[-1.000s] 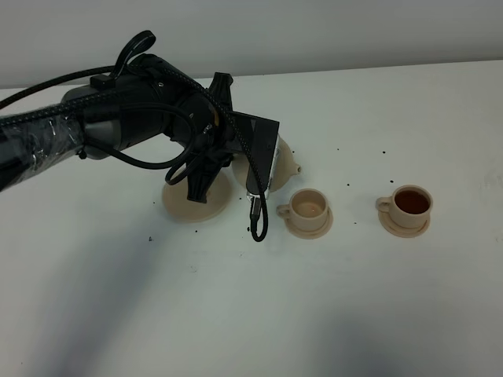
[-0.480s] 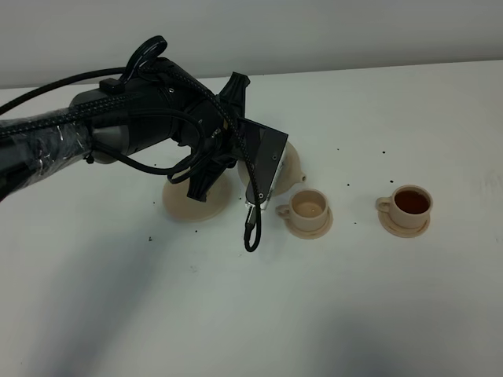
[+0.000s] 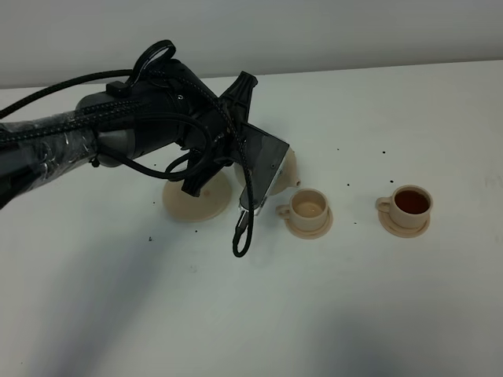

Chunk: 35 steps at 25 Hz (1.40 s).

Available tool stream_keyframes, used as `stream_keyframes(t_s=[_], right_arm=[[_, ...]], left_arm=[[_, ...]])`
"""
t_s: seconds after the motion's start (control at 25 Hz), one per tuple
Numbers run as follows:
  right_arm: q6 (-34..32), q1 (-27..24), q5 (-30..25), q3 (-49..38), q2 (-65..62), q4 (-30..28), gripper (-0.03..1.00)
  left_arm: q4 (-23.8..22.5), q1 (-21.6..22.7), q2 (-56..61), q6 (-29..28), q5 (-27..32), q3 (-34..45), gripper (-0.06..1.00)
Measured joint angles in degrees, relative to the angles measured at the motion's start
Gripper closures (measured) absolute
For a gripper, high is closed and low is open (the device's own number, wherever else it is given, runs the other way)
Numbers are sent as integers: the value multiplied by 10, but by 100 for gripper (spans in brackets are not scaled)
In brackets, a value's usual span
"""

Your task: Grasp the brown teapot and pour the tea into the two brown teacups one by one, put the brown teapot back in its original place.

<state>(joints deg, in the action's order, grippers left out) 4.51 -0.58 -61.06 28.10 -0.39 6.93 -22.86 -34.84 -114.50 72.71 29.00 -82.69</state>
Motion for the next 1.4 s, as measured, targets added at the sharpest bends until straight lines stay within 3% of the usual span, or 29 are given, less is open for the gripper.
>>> stream_keyframes(t_s=[0.6, 0.96, 1.4], right_arm=[[0, 0, 0, 0, 0, 0, 63], [0, 0, 0, 0, 0, 0, 63], [0, 0, 0, 0, 0, 0, 63]], left_arm=[[-42, -11, -7, 1, -18, 0, 80], [-89, -21, -14, 1, -41, 1, 80], [-93, -21, -14, 26, -43, 1, 80]])
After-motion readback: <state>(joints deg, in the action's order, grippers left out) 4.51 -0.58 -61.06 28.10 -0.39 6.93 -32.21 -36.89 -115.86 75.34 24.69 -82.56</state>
